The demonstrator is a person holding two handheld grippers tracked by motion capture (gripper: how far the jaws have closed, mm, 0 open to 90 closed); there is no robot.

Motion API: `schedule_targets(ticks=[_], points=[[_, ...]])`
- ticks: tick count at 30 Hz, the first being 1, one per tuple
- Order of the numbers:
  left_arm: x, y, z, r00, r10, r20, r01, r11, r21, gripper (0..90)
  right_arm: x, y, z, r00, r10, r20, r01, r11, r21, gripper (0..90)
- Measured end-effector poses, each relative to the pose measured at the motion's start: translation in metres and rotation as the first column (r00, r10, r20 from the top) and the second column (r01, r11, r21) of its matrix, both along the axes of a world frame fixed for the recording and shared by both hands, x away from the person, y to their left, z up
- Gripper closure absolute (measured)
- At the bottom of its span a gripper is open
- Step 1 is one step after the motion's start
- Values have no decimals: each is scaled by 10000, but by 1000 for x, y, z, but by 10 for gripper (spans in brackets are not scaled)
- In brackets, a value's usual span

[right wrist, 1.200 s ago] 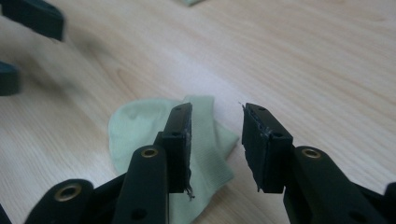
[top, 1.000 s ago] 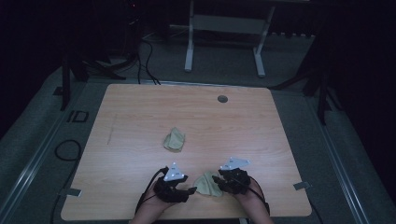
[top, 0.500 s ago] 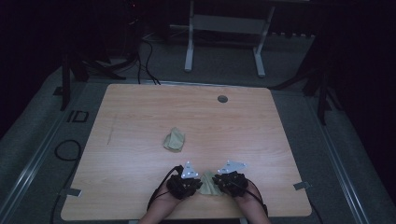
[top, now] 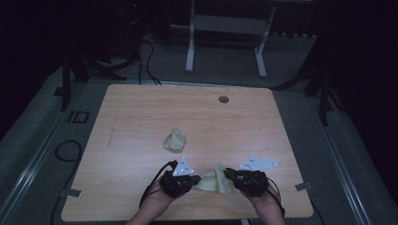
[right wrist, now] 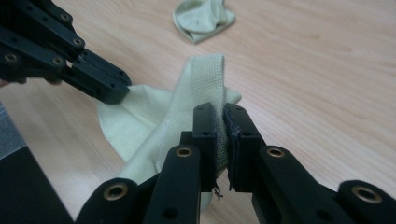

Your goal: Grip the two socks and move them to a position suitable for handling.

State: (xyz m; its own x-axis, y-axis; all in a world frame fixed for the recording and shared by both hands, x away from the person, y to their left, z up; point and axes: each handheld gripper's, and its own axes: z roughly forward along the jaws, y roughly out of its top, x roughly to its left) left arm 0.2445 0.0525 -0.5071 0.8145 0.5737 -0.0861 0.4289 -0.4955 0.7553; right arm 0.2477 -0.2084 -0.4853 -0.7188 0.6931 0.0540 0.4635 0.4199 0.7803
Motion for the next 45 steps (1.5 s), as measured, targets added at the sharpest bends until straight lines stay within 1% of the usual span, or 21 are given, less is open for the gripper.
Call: schedule_targets(ticks=[1,2,4,7,9,10,12,17,22,24,26,27,28,30,31,34,37,38,42,44,45], points=[[-1,1,3,9999,-2,122,-1,9996,271,879,-1,-1,3,10000,-28,84,29,10000,-45,838],[-1,3,4,9999,-18,153,12,9994,341,879,-2,-2,5,9997,-113,217,114,9999,-52,839],[0,8,4,10000,44,67,-47,9989,459,879,-2,-9,8,9993,-310,206,307,9994,129,839],[1,17,0,9997,171,-187,-162,9988,459,878,0,-20,8,9978,-667,64,665,9975,251,840],[1,17,0,9997,171,-187,-162,9988,459,878,1,-23,6,9972,-741,55,740,9970,221,839],[2,22,-8,9983,300,-490,-280,9988,413,878,2,-29,0,9958,-853,-344,860,9961,203,839],[0,22,-14,9983,256,-516,-227,9983,544,877,3,-31,-9,9941,-919,-569,927,9956,116,838],[-5,20,-28,9967,71,-806,-24,9983,586,875,3,-35,-37,9861,-998,-1328,977,9950,-221,837],[-8,18,-37,9958,20,-911,28,9986,531,875,1,-40,-57,9790,-1105,-1712,1028,9933,-533,836],[-9,17,-39,9960,-13,-896,63,9984,562,873,1,-42,-60,9775,-1174,-1750,1095,9925,-540,836],[-9,16,-42,9939,-127,-1094,184,9985,508,865,2,-44,-63,9742,-1245,-1882,1160,9917,-555,817],[-8,16,-42,9925,-209,-1202,271,9984,501,814,2,-44,-63,9736,-1269,-1897,1186,9914,-544,776],[-8,16,-42,9930,-256,-1154,318,9981,519,724,2,-44,-62,9734,-1312,-1876,1232,9909,-537,731],[-8,16,-40,9939,-187,-1085,236,9987,446,636,1,-45,-57,9750,-1336,-1777,1272,9908,-465,678],[-9,16,-38,9957,-153,-917,182,9994,301,623,1,-45,-55,9755,-1316,-1762,1263,9911,-413,656],[-13,13,-32,9980,-202,-603,206,9998,53,643,-3,-44,-46,9818,-1137,-1521,1112,9935,-251,657],[-19,4,-28,9981,-515,-336,514,9987,-52,756,-8,-38,-43,9861,-885,-1404,861,9960,-225,686],[-19,0,-29,9972,-616,-414,616,9981,-1,804,-9,-36,-44,9875,-795,-1363,761,9967,-294,699],[-19,-15,-41,9933,-933,-675,971,9937,554,823,-10,-32,-55,9859,-668,-1532,581,9965,-608,706],[-16,-19,-51,9923,-906,-846,976,9918,823,823,-10,-32,-62,9848,-624,-1623,496,9954,-820,702],[-16,-19,-51,9923,-906,-846,976,9918,823,823,-10,-32,-62,9848,-624,-1623,496,9954,-820,702]])
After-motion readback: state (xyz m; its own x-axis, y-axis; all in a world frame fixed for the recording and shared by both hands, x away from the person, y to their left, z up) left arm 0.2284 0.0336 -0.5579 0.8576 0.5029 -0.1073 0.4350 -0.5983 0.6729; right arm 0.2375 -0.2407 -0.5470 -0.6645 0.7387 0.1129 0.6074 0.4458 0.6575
